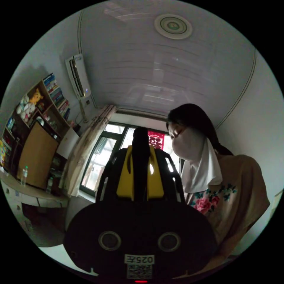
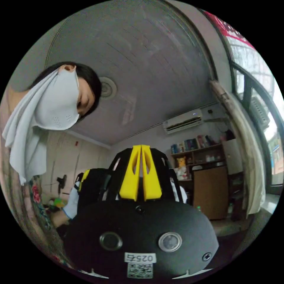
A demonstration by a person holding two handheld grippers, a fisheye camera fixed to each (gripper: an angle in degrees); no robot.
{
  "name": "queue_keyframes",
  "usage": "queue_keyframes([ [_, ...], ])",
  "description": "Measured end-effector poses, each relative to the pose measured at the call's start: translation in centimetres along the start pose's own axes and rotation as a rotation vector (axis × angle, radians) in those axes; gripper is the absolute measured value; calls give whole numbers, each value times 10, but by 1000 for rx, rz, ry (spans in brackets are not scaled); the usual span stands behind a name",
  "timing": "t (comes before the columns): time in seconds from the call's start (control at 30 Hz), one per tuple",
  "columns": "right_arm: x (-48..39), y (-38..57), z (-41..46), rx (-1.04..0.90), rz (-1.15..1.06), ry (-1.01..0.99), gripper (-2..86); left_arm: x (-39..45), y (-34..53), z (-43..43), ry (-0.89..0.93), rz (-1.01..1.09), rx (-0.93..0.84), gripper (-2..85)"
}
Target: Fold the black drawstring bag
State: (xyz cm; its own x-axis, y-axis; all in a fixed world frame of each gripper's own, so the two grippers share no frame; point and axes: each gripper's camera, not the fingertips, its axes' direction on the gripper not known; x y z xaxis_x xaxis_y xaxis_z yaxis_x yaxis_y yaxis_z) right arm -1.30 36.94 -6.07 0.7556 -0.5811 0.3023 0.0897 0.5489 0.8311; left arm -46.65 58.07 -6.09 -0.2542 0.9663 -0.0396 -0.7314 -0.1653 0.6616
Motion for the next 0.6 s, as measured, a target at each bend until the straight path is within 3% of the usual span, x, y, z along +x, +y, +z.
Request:
queue_keyframes([
  [0.1, 6, -13, 62, -174, -22, -175, -7, 21, -21, -19, -51, 47, 25, 26],
  [0.17, 4, -13, 70, -170, -60, -240, -6, 35, -28, -29, -30, 69, 58, 25],
  [0.27, 7, 2, 73, -242, -95, -214, 5, 64, -40, -46, 65, 113, 109, 25],
  [0.33, 21, 22, 87, -335, -11, -348, 64, 85, -48, -56, 170, 136, 128, 27],
  [0.4, 36, 60, 120, -404, 120, -592, 150, 112, -56, -58, 360, 135, 119, 32],
  [0.53, 47, 119, 182, -379, 362, -938, 196, 154, -60, -39, 540, 87, 40, 37],
  [0.6, 44, 156, 229, -337, 576, -1215, 219, 173, -55, -19, 594, 6, -27, 39],
])
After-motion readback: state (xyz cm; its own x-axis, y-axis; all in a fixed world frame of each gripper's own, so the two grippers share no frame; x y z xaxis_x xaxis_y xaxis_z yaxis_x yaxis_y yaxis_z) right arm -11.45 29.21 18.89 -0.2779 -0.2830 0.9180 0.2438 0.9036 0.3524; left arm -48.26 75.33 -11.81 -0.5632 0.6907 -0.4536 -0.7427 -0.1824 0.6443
